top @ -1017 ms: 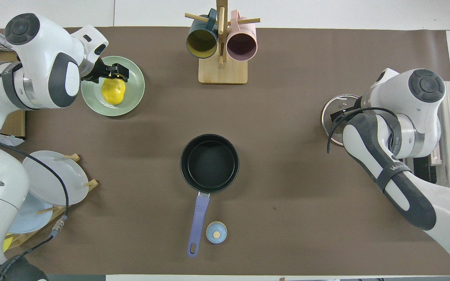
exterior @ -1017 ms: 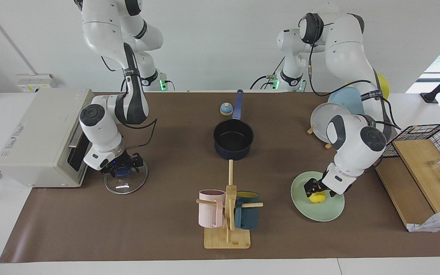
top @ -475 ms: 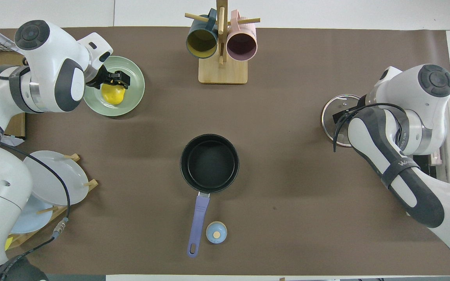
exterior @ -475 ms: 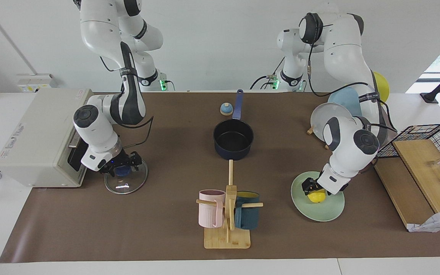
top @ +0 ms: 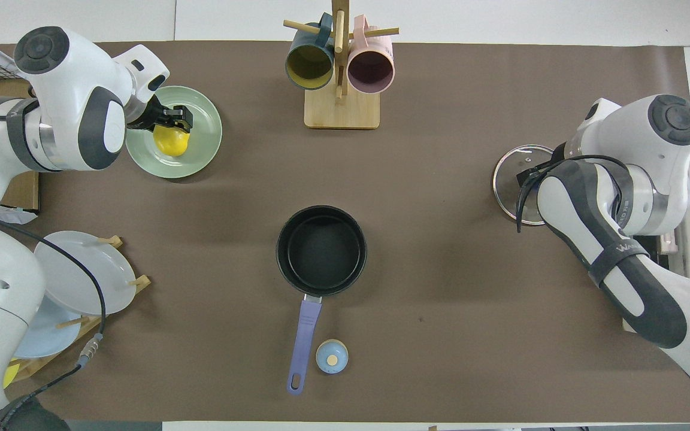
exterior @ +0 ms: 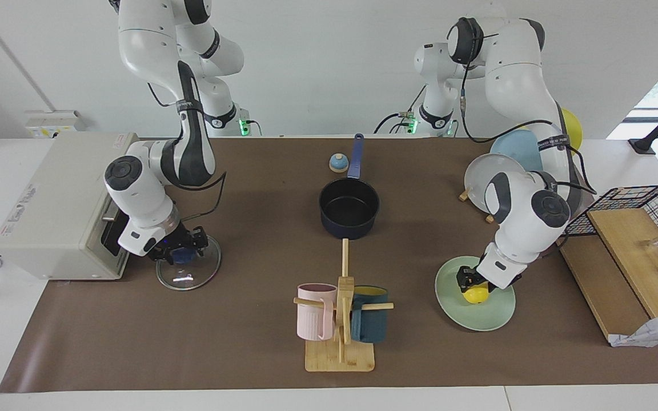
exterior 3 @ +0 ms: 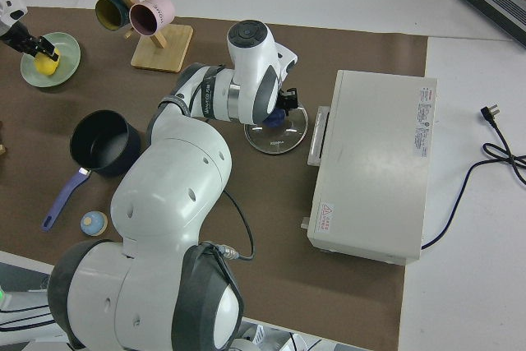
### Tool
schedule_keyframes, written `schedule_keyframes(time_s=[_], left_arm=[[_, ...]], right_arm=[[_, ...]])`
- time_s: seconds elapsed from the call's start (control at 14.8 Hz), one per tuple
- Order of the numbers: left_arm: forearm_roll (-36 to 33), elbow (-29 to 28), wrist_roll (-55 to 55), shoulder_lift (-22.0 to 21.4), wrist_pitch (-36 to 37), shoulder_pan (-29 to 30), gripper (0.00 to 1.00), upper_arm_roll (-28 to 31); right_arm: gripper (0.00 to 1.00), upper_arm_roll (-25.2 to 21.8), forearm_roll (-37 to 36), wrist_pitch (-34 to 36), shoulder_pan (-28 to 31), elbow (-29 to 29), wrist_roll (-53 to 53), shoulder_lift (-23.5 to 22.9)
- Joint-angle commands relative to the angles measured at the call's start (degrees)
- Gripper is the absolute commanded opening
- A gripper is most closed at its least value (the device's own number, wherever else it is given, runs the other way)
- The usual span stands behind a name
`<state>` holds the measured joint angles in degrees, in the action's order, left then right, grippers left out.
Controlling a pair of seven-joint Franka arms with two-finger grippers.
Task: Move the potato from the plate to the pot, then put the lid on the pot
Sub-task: 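Grasp the yellow potato with the left gripper while the right gripper grasps the lid, then carry the potato over the black pan with the left gripper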
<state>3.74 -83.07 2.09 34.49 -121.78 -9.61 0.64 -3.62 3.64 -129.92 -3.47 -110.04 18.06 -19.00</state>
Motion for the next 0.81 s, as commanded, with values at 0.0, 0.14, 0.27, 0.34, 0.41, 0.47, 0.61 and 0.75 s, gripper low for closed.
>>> schedule_keyframes(time_s=[0.0, 0.14, 0.27, 0.34, 0.41, 0.47, 0.61, 0.75], left_arm=[[0.4, 1.0, 2.2, -5.5, 6.0, -0.6, 0.00, 0.5], [1.7, 0.6, 6.9, -10.6, 11.8, -0.9, 0.00, 0.3], [2.6, -0.2, 13.3, -15.4, 17.3, -4.3, 0.00, 0.2], [2.6, -1.3, 18.1, -17.6, 18.8, -6.2, 0.00, 0.0], [2.6, -2.9, 21.9, -20.2, 20.0, -8.6, 0.00, 0.1], [2.6, -5.1, 25.1, -22.5, 20.6, -10.9, 0.00, 0.0], [2.6, -12.3, 31.8, -27.9, 19.7, -16.7, 0.00, 0.1], [2.6, -18.9, 35.8, -31.1, 15.9, -21.7, 0.00, 0.1]], right_arm=[[0.52, 0.3, 1.0, 1.4, 0.6, 0.4, 2.2, 0.2], [0.37, 0.3, 0.8, 1.9, 0.6, 0.6, 2.2, 0.2], [0.23, 0.3, 0.7, 3.8, 0.5, 2.1, 2.1, 0.2], [0.22, 0.3, 0.7, 5.2, 0.4, 3.2, 2.1, 0.1], [0.22, 0.3, 0.7, 6.6, 0.2, 4.4, 2.0, 0.1], [0.21, 0.4, 0.7, 8.3, -0.1, 5.5, 1.9, 0.2], [0.17, 0.5, 0.7, 11.2, -0.7, 7.2, 1.7, 0.8], [0.00, 0.8, 0.7, 15.8, -2.1, 9.7, 0.7, 1.9]])
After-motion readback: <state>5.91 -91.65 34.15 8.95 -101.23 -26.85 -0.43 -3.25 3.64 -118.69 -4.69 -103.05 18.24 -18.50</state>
